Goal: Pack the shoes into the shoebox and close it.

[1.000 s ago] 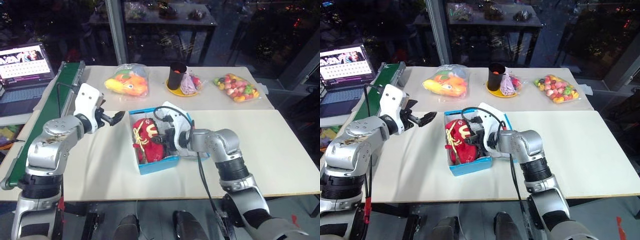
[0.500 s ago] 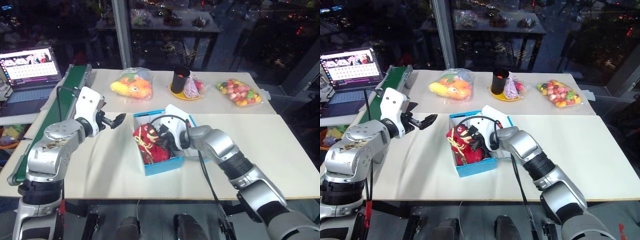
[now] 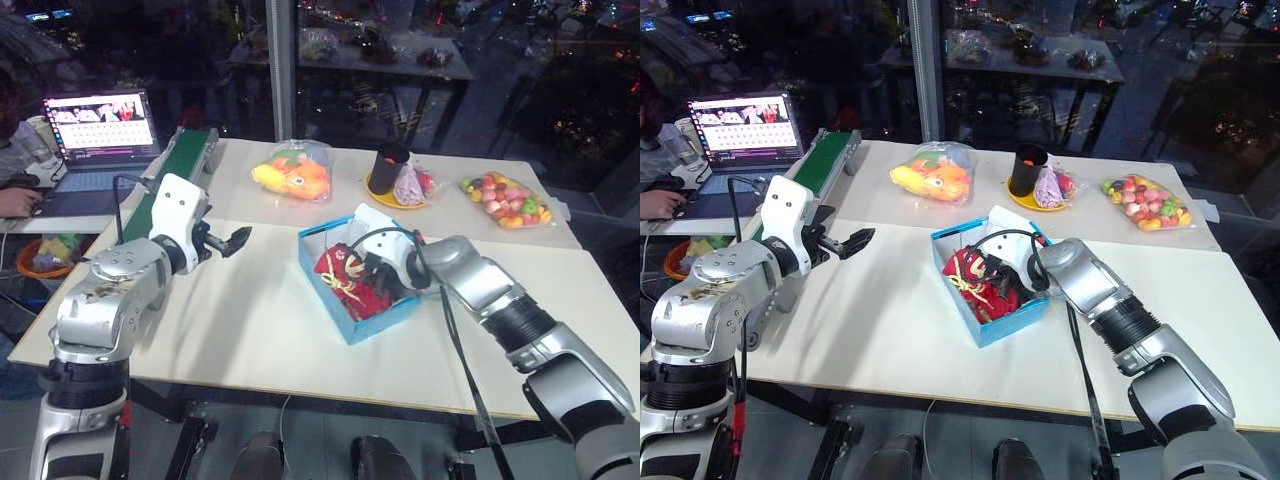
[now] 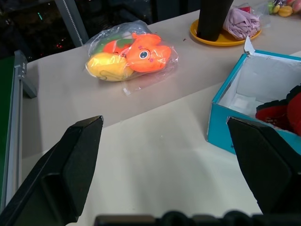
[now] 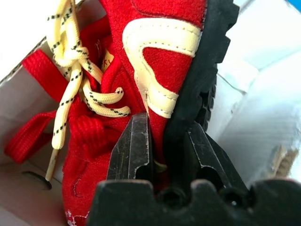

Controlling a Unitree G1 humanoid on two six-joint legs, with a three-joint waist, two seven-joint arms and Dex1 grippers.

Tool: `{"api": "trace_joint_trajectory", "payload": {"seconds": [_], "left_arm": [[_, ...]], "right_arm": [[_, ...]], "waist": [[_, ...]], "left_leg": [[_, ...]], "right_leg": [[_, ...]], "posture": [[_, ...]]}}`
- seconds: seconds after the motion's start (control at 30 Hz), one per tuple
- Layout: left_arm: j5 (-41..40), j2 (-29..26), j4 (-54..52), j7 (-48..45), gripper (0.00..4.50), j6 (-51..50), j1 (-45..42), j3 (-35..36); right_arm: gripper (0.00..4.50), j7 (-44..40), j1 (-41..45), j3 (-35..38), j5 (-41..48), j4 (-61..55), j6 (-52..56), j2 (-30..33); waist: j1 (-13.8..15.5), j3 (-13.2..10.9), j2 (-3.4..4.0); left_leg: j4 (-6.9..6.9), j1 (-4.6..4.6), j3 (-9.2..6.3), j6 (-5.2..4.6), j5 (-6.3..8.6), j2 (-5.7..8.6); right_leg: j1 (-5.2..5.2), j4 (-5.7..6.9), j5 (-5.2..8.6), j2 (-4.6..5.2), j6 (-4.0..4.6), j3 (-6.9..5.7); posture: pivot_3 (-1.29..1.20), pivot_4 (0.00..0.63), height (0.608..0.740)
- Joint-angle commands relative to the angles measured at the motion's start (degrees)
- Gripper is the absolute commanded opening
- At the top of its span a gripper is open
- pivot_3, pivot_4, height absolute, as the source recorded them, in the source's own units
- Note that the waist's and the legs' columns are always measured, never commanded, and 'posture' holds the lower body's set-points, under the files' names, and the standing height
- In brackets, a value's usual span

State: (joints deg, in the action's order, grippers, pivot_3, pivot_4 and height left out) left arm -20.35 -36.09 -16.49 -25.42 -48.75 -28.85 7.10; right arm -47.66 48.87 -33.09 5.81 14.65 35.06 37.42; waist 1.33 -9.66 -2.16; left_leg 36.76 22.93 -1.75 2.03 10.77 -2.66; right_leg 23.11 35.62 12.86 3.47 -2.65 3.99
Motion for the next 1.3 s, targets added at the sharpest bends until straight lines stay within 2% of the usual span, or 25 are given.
{"api": "trace_joint_trajectory", "payload": {"seconds": [0.03,0.2,0.33,0.43,0.57,0.77,0.93,1.03,1.17,1.27,1.3], "left_arm": [[0.44,0.09,-0.16,-0.29,4.5,1.45,-1.95,-0.18],[0.72,0.1,0.75,-0.6,4.5,1.94,-2.86,-0.69],[0.77,-0.06,1.01,-0.86,4.5,2.1,-3.13,-0.75],[0.94,-0.3,0.97,-1.08,4.5,2.15,-2.88,-0.73],[1.21,-0.17,0.97,-1.2,4.5,2.19,-2.86,-0.77],[1.65,0.21,1.1,-1.29,4.5,2.54,-3.01,-1.11],[1.75,0.45,1.28,-1.09,4.5,2.86,-2.89,-1.18],[1.8,0.65,1.32,-0.99,4.5,2.92,-2.98,-1.36],[1.74,0.7,0.94,-1.06,4.5,2.67,-2.8,-1.5],[1.73,0.62,0.63,-1.02,4.5,2.53,-2.52,-1.39],[1.79,0.62,0.68,-1.02,4.5,2.6,-2.51,-1.43]], "right_arm": [[0.41,0.67,-2.46,-2.38,-9.15,9.4,1.76,4.84],[0.41,0.29,-0.33,-1.1,-11.28,12.18,-0.06,4.47],[0.41,-2.42,0.59,0.84,-10.28,9.13,1.08,3.78],[0.41,-8.84,0.36,2.62,-6.1,2.97,4.54,3.73],[0.41,-17.95,-0.06,3.03,-2.96,-2.55,6.93,5.26],[0.41,-25.59,-0.44,-0.25,-6.14,0.83,2.73,7.39],[0.41,-32.28,-1.88,-3.96,-9.9,3.76,-3.01,8.55],[0.41,-30.56,-0.87,-5.38,-14.8,9.37,-7.32,7.41],[0.41,-23.74,2.28,-6.47,-21.98,17.52,-12.25,5.74],[0.41,-19.46,4.28,-7.14,-26.93,20.98,-14.76,5.9],[0.41,-17.6,4.81,-7.42,-28.52,22.02,-15.69,6.03]], "waist": [[0.0,0.0,0.0],[-0.04,0.0,-0.01],[-0.14,0.0,-0.01],[-0.41,-0.01,0.01],[-0.61,-0.04,0.05],[-1.27,-0.04,0.05],[-1.12,-0.04,0.05],[-0.96,-0.04,0.05],[-0.94,-0.01,0.01],[-0.97,-0.02,0.0],[-1.0,-0.02,0.0]], "left_leg": [[0.0,0.0,0.0,-0.06,-0.04,0.0],[0.0,0.05,0.0,-0.15,-0.1,0.0],[0.0,0.18,0.0,-0.16,-0.11,0.0],[0.0,0.33,-0.01,-0.21,-0.16,0.0],[-0.01,0.51,-0.01,-0.23,-0.18,-0.01],[-0.06,1.33,0.0,-0.3,-0.02,-0.01],[-0.07,1.35,0.01,-0.34,0.05,0.01],[-0.06,1.29,0.01,-0.33,0.05,0.02],[-0.02,1.12,0.02,-0.26,0.0,0.02],[0.02,0.48,0.01,-0.12,-0.09,0.02],[0.03,0.21,0.03,-0.11,-0.09,0.02]], "right_leg": [[-0.01,0.0,0.01,0.0,-0.01,0.0],[-0.02,0.01,0.03,0.0,-0.03,0.0],[-0.05,0.03,0.03,-0.01,-0.04,0.0],[0.06,0.1,0.07,-0.02,-0.02,0.0],[0.2,0.24,0.21,-0.02,-0.41,-0.02],[1.09,0.39,0.14,-0.03,-0.04,-0.01],[1.05,0.3,0.15,-0.01,-0.05,-0.02],[0.97,0.3,0.18,0.0,-0.12,-0.03],[0.81,0.31,0.31,-0.01,-0.37,-0.03],[0.14,0.2,0.28,-0.01,-0.48,-0.03],[-0.07,0.14,0.43,0.0,-0.2,-0.02]], "posture": [[0.0,0.15,0.733],[0.0,0.15,0.733],[0.0,0.15,0.733],[0.0,0.15,0.733],[0.0,0.15,0.733],[0.0,0.15,0.733],[0.0,0.15,0.733],[0.0,0.15,0.733],[0.0,0.15,0.733],[0.0,0.15,0.733],[0.0,0.15,0.733]]}}
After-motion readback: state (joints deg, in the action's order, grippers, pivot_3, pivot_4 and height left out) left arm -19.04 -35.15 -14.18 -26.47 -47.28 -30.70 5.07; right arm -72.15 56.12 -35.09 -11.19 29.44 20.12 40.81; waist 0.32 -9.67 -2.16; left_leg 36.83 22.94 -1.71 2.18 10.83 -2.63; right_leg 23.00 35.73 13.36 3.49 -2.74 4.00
